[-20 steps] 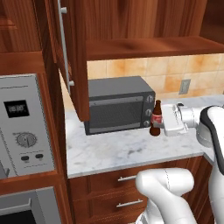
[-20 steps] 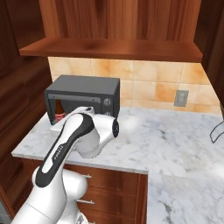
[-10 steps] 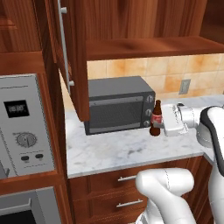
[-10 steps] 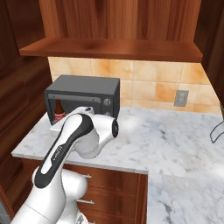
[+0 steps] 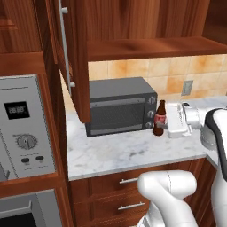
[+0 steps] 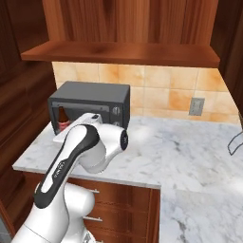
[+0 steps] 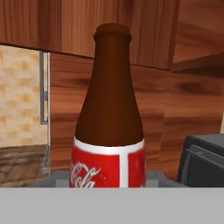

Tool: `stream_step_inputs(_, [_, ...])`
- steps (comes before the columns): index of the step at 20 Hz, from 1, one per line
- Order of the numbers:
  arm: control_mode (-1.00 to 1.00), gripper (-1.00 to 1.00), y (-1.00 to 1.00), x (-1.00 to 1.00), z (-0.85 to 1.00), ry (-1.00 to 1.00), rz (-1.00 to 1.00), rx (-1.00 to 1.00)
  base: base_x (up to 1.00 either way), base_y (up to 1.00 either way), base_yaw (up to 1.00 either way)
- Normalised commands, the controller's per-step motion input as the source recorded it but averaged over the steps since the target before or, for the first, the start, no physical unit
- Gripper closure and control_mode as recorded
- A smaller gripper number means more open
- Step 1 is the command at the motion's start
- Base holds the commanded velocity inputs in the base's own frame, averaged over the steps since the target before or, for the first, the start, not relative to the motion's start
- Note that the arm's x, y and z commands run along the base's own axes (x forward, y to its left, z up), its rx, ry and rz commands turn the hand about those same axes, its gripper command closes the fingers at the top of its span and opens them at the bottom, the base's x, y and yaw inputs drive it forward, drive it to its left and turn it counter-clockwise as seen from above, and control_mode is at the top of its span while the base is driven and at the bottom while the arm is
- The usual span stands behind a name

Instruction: Pick the water bottle, water bottle, bottled drink from the counter and place them in the open cabinet.

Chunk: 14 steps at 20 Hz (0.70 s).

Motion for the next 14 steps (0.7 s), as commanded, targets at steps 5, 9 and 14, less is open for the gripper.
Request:
stream_step_inputs(5, [-1.00, 1.00, 0.04, -0.20, 0.50, -0.01, -0.21, -0.06, 0.00, 0.00, 0.00])
stream_step_inputs(9, [-1.00, 1.00, 0.00, -0.17, 0.53, 0.11, -0.23, -0.03, 0.00, 0.00, 0.00])
stream_step_inputs(14, [-1.00, 1.00, -0.01, -0.26, 0.52, 0.09, -0.11, 0.00, 0.00, 0.00, 0.00])
